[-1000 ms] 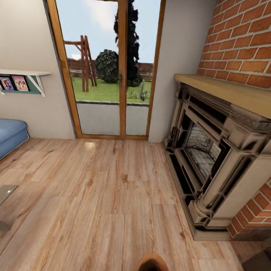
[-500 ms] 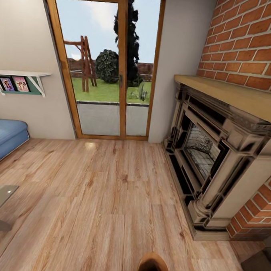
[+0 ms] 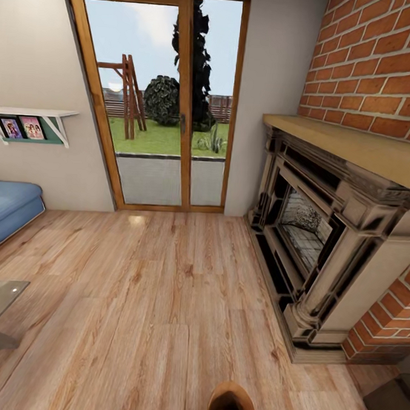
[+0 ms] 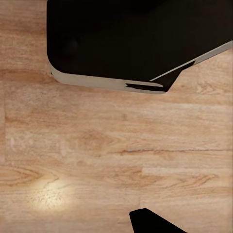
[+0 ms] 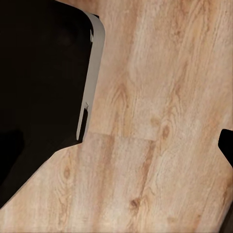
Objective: Put the three can of soda from the living room inside the tash can in the kitchen.
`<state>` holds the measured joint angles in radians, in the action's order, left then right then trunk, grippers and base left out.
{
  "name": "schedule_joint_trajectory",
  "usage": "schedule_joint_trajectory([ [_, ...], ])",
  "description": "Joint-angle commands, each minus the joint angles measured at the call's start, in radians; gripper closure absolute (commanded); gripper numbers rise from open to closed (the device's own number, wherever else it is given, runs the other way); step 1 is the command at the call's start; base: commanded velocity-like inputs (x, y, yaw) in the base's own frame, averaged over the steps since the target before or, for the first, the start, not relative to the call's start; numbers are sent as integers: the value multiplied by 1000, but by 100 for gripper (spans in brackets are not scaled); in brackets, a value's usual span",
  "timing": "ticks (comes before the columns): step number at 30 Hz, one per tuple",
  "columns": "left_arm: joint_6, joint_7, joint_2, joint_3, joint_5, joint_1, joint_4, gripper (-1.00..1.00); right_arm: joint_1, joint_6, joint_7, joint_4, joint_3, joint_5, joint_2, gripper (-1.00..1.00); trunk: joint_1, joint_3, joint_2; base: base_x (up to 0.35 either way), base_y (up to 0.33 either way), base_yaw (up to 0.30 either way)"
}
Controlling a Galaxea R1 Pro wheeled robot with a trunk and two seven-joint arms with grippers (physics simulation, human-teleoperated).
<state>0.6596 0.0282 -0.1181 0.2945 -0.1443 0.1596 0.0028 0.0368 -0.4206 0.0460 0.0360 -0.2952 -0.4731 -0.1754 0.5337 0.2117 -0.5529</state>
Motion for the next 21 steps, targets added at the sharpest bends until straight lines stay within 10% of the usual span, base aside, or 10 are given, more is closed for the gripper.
schedule_joint_trajectory([
  [1,0,0,0,0,0,0,0,-100,0,0,0,-1,-3,0,0,-100,0,0,0,0,0,0],
  [21,-6,3,1,0,-2,-3,-6,-100,0,9,0,-15,-36,-3,0,-100,0,0,0,0,0,0],
])
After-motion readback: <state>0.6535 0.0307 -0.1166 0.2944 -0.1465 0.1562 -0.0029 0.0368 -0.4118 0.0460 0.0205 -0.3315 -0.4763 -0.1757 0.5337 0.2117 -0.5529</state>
